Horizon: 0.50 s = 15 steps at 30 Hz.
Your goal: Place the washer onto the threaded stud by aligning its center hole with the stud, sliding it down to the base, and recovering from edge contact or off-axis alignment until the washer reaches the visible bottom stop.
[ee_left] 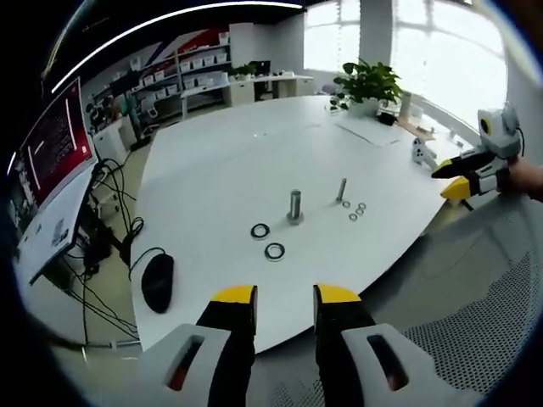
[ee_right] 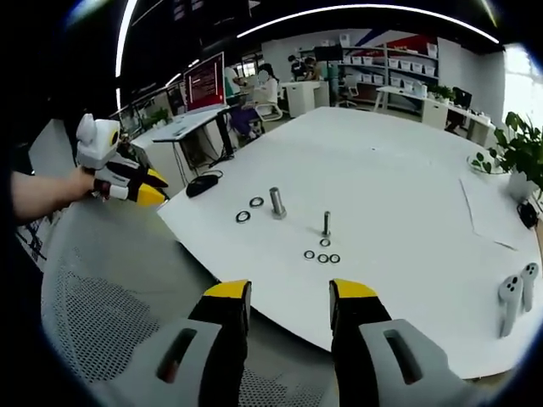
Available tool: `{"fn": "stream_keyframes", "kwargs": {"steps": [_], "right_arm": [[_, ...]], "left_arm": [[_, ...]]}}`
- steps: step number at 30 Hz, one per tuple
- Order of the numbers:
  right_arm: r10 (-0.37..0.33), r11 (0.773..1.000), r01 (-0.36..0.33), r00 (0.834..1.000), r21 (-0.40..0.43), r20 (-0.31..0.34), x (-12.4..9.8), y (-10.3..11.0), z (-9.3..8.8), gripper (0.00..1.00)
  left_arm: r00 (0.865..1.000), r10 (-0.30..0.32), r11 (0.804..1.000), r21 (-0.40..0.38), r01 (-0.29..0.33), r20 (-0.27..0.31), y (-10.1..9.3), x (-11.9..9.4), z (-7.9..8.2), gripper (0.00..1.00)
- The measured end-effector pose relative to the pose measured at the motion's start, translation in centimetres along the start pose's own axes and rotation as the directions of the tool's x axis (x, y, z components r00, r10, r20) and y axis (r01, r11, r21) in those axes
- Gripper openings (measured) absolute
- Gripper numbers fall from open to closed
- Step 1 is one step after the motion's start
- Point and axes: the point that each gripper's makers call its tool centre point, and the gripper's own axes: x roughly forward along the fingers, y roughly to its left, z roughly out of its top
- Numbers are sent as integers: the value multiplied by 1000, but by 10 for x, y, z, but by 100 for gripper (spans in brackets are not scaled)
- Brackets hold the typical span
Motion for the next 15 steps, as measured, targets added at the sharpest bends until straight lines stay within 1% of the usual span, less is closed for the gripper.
{"fn": "stream_keyframes", "kwargs": {"steps": [3,8,10,11,13,15], "right_arm": [[7,1000,-7,1000,5,7,-1,1,1,39],[33,999,-34,999,5,21,-1,7,4,39],[44,999,-44,999,0,18,-1,9,4,38],[47,999,-47,999,-3,16,0,10,4,38],[58,998,-58,998,-13,12,1,12,4,38],[68,998,-68,997,-19,20,0,14,6,38]], "left_arm": [[1000,19,1000,5,-19,-10,3,0,-2,24],[999,40,999,-15,-40,-10,8,-1,-3,24],[999,41,999,-18,-42,-33,9,1,-7,24],[997,50,999,-2,-51,-50,11,2,-9,24],[998,34,999,-5,-34,-55,8,3,-9,23],[997,31,999,-10,-32,-75,7,3,-13,23]]}}
